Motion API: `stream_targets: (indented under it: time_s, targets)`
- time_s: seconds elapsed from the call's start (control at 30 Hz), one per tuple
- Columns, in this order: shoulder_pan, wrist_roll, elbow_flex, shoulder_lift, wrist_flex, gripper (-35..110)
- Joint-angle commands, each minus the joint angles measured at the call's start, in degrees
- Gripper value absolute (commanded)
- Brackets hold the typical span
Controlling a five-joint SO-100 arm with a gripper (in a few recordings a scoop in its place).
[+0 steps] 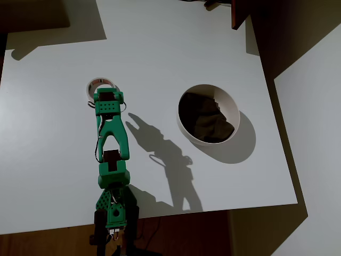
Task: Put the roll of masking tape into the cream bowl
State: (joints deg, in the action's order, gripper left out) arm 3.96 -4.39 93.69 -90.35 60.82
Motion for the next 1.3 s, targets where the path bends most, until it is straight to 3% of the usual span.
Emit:
stream_targets:
  time_s: [0.0,0.3,1.27]
  targets:
    - [2.2,-0.8,-3.7,0.4,0.3,16]
    - [2.8,-0.2,-4.8,6.2,-2.5,16]
    - [-0.5,0.1,-22.1,20.7,4.7,18]
